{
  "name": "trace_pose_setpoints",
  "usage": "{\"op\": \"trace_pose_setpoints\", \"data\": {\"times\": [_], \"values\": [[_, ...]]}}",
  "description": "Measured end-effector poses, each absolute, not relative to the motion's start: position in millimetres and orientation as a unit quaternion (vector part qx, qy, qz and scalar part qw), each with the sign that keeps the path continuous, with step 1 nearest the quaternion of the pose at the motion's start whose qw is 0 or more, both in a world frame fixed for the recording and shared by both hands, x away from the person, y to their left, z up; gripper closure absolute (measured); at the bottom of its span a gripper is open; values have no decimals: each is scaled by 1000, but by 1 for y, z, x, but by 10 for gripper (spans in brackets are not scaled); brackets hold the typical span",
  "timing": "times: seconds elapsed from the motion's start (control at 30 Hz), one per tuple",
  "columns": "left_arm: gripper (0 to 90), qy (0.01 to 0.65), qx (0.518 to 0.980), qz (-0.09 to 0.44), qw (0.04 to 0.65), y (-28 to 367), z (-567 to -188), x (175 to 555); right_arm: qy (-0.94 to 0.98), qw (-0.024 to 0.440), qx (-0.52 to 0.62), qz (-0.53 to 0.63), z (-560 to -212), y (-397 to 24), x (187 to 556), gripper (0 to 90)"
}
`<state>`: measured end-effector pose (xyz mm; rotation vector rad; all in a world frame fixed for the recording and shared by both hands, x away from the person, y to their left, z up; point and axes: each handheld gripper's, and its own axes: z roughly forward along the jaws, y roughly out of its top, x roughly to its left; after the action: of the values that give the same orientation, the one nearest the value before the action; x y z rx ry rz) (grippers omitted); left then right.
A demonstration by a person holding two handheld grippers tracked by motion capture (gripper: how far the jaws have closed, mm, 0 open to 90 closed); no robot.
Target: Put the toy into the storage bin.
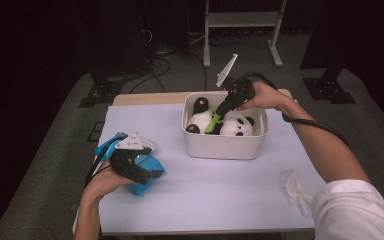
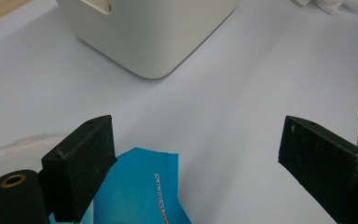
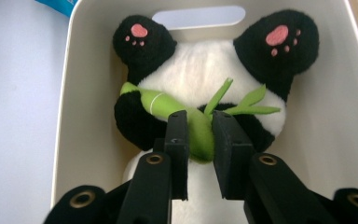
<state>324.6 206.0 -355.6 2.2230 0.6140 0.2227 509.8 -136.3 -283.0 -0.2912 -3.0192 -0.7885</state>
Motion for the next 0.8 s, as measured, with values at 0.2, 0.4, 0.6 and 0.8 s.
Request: {"op": "trace_pose_setpoints", "data": {"times": [0.2,0.4,0.6,0.8], "values": [[97,240,881,85,398,203,-357,325,-956,2,-107,-272,-278,-152,506,648],[97,231,886,82,394,200,-359,324,-949,-7,-118,-293,-270,-170,494,615],[97,232,886,80,394,198,-361,322,-944,-18,-127,-304,-264,-185,481,583],[96,233,884,85,396,201,-359,319,-937,-24,-133,-321,-261,-194,472,542]]}}
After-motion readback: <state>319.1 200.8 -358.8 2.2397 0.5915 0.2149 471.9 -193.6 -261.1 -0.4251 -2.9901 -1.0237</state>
